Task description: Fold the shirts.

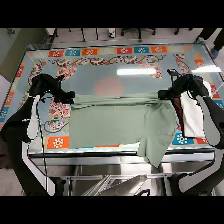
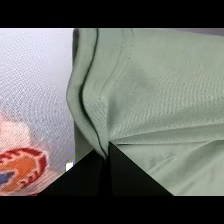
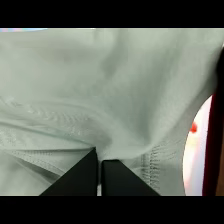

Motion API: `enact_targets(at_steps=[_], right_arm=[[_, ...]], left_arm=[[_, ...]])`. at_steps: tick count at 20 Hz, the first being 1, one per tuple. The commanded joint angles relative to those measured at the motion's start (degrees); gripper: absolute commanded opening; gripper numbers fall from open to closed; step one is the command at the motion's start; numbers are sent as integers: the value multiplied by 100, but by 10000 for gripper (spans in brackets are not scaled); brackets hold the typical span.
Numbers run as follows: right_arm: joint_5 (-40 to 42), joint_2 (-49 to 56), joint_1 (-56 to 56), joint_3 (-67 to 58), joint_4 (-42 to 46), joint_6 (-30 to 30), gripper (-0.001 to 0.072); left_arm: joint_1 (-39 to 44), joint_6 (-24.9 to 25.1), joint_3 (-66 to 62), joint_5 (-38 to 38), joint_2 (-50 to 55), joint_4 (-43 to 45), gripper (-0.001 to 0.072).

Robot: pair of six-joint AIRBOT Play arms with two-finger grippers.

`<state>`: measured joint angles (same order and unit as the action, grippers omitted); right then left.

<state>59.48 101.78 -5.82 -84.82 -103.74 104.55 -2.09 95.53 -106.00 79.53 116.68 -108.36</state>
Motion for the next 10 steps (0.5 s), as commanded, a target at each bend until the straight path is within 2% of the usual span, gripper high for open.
enact_targets(at_steps=[1,2,3,4,6,10], right_arm=[[-35,7,26,-7,-114,-4,34],[-35,0,24,-13,-225,-7,164],[-31,-22,20,-17,-369,-11,372],[37,-87,20,-17,-452,-79,410],[361,-376,-39,-83,-431,-247,411],[1707,-1558,-501,101,-518,-341,408]], left_arm=[[15,-2,2,-42,4,-297,36],[15,-2,0,-44,4,-463,252],[15,-2,-11,-13,2,-623,490],[15,-2,-9,74,-26,-684,574],[-85,-4,-13,483,-205,-684,573],[-612,-20,234,1375,-940,-669,571]])
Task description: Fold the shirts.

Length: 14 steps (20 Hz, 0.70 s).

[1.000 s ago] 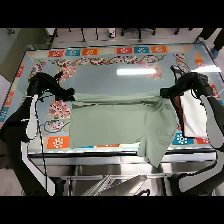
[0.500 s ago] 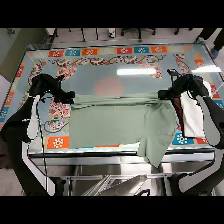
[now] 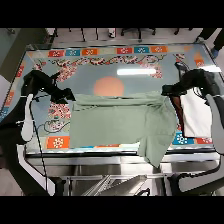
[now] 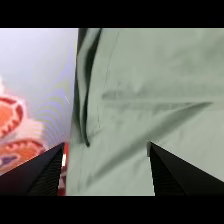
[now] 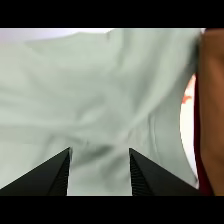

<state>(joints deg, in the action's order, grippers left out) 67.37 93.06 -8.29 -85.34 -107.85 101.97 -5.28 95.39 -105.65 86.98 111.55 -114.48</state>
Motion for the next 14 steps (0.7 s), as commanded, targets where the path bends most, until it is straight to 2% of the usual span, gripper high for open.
enact_targets(at_steps=[1,3,7,8,9,14], right_arm=[[1088,-1130,-415,564,-201,-83,406],[1016,-2081,-815,1711,-557,-63,371],[1001,-3709,-1969,3904,-1353,-44,375],[1001,-4030,-2227,4339,-1488,-52,419],[1001,-4325,-2455,4752,-1534,-173,527],[925,-4929,-2743,5925,-1545,-238,530]], left_arm=[[-417,-26,649,656,-745,-57,572],[-579,76,1919,448,-1414,-63,571],[-833,472,4590,-249,-2435,-76,571],[-885,575,5073,-507,-2588,-116,571],[-903,675,5394,-715,-2673,-173,571],[-861,1071,6113,-1231,-2730,-769,571]])
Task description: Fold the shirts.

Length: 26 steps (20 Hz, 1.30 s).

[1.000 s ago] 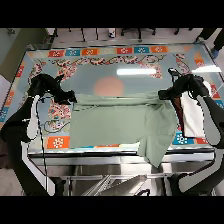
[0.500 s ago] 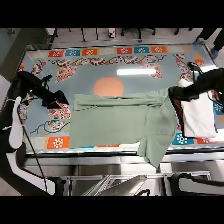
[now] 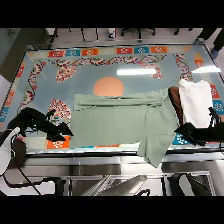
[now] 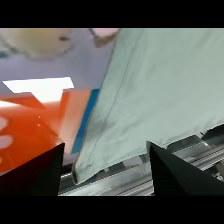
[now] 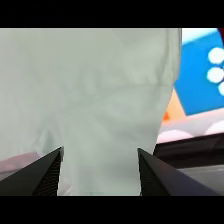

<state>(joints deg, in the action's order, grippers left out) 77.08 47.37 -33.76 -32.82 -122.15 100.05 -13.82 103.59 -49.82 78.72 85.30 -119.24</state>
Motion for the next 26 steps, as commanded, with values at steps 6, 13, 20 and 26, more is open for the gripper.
enact_targets(at_steps=[6,13,20,26], right_arm=[[-570,-90,-195,1305,-111,-153,530],[-1373,1502,-184,1408,-483,739,519],[-1224,2479,-186,1373,-1268,1888,21],[-671,1327,-186,1222,-380,326,21]], left_arm=[[564,448,380,-664,-92,-640,15],[769,439,-162,-546,-94,-632,15],[706,337,-190,-422,-94,-409,14],[76,-337,44,249,-577,1215,14]])
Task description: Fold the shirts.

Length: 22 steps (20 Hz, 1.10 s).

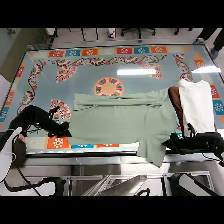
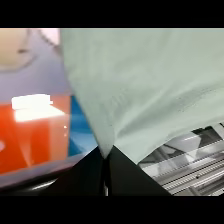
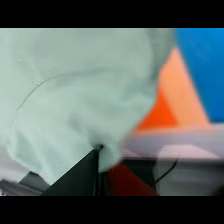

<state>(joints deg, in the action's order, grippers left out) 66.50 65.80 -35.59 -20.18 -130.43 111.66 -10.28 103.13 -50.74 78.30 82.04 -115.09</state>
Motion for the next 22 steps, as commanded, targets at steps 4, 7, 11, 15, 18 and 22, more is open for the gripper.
enact_targets(at_steps=[4,7,11,15,18,22], right_arm=[[1095,-1425,-2,-39,1515,-1725,21],[1156,-1851,0,-46,1381,-1657,21],[662,-1740,120,-616,-175,-813,21],[-684,-741,1314,-1991,-376,-839,21],[-1045,457,1893,-3067,-374,-903,21],[-1132,1915,2260,-3941,-356,-872,22]], left_arm=[[-848,-293,511,439,-706,1215,14],[-1110,-284,601,402,-822,1193,14],[-748,-264,-90,136,-820,911,14],[-146,-343,-1534,-151,-214,374,14],[223,-498,-2601,-319,579,437,14],[437,-540,-3515,-275,1681,455,14]])
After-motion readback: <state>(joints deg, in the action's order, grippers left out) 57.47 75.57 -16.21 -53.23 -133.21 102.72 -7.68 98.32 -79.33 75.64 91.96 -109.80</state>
